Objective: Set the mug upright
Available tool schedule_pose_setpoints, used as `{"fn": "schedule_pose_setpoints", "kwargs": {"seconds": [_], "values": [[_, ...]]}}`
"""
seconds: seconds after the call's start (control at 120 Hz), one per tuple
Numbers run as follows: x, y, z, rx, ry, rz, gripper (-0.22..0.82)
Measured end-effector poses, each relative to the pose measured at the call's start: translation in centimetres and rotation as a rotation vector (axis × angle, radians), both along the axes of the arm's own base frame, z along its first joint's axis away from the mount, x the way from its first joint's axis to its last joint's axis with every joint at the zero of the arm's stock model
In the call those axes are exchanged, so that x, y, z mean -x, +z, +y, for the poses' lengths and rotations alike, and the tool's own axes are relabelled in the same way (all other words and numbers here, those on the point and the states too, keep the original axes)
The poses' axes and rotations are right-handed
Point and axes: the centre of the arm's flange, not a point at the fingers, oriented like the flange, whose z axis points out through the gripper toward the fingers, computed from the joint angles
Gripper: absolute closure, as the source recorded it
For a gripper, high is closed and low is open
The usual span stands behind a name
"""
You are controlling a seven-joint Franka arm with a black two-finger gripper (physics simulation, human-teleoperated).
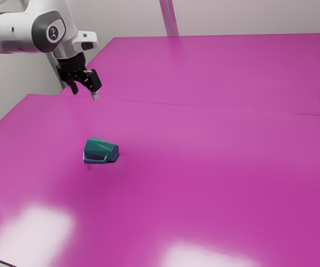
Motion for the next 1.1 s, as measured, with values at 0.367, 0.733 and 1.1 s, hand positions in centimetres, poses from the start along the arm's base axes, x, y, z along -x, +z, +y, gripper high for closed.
{"fn": "schedule_pose_setpoints", "kwargs": {"seconds": [0.367,0.733,1.1], "values": [[3.2,-3.6,8.1,0.047,0.144,-0.015,0.00],[9.5,-14.2,14.6,0.449,0.268,-0.253,0.00],[12.5,-21.7,17.7,0.444,0.015,-0.319,0.00]]}}
